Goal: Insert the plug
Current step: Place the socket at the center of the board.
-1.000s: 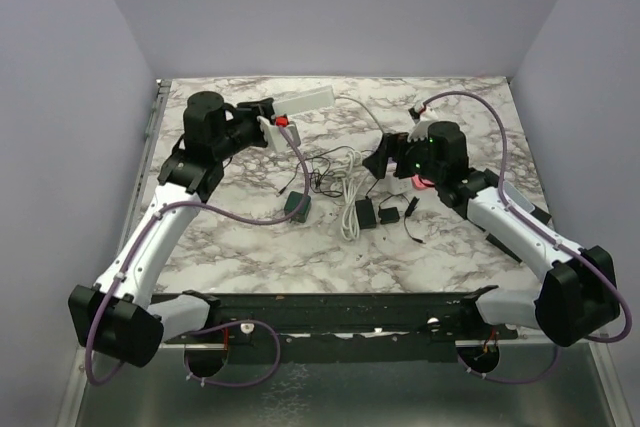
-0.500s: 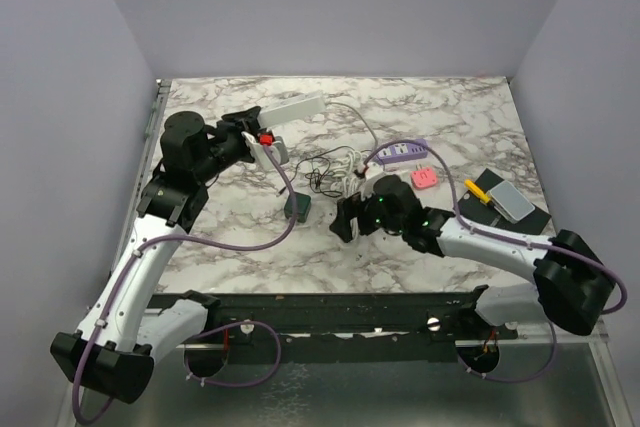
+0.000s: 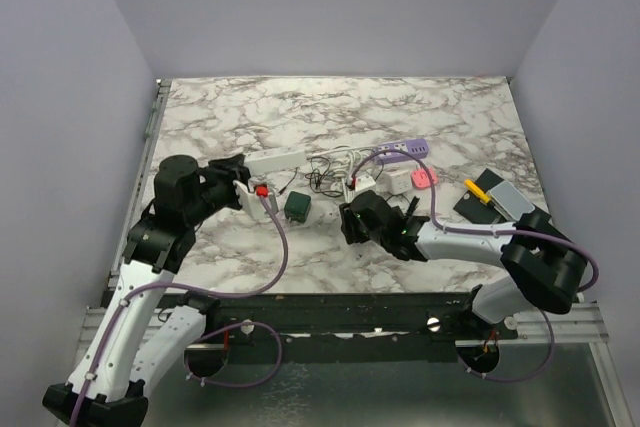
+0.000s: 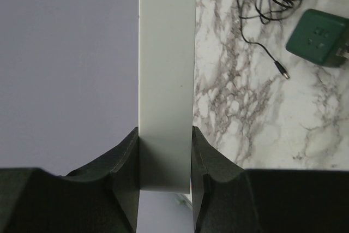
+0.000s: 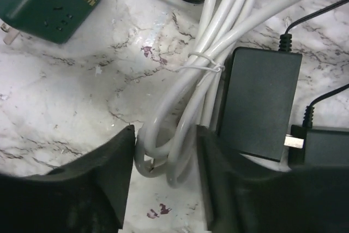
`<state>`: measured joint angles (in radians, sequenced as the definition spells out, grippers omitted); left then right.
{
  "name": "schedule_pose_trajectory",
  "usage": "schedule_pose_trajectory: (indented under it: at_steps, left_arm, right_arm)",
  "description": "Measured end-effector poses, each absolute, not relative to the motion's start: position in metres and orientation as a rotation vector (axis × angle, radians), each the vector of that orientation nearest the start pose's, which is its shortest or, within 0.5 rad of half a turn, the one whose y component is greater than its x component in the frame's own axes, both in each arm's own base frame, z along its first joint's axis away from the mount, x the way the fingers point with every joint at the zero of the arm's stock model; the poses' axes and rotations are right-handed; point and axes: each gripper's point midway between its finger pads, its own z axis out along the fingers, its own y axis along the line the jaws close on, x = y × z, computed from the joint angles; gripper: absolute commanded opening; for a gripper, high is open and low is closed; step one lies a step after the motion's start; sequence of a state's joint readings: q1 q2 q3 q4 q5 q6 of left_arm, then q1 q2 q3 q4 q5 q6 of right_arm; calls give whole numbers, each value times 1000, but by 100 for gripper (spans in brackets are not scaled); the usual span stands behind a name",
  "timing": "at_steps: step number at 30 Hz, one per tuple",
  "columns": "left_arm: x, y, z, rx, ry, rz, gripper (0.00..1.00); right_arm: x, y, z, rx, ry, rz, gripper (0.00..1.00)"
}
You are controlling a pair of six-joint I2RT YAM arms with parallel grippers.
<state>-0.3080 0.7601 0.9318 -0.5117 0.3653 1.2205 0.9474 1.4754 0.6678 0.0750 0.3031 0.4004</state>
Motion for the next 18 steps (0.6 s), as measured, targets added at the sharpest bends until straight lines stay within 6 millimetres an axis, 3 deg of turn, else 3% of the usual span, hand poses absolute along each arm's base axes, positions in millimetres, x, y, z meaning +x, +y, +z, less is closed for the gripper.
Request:
schedule_pose_trajectory:
  at_steps: [2, 4, 7, 13, 18]
  left_arm:
    - [259, -109, 281, 1531, 1188, 286, 0]
    - [246, -104, 258, 1598, 1186, 293, 0]
    - [231, -99, 237, 1664, 1190, 289, 0]
    - [220, -98, 224, 1746, 1178, 275, 0]
    - [208, -100, 209, 1806, 1134, 253, 0]
  right_arm:
    - [243, 273, 48, -459, 2239, 355, 13]
    - [240, 268, 51, -434, 2237, 365, 2]
    - [228, 253, 54, -405, 2240, 385, 1]
    - [199, 223, 64, -340, 2283, 422, 1]
    - [182, 216, 71, -296, 2323, 487, 2]
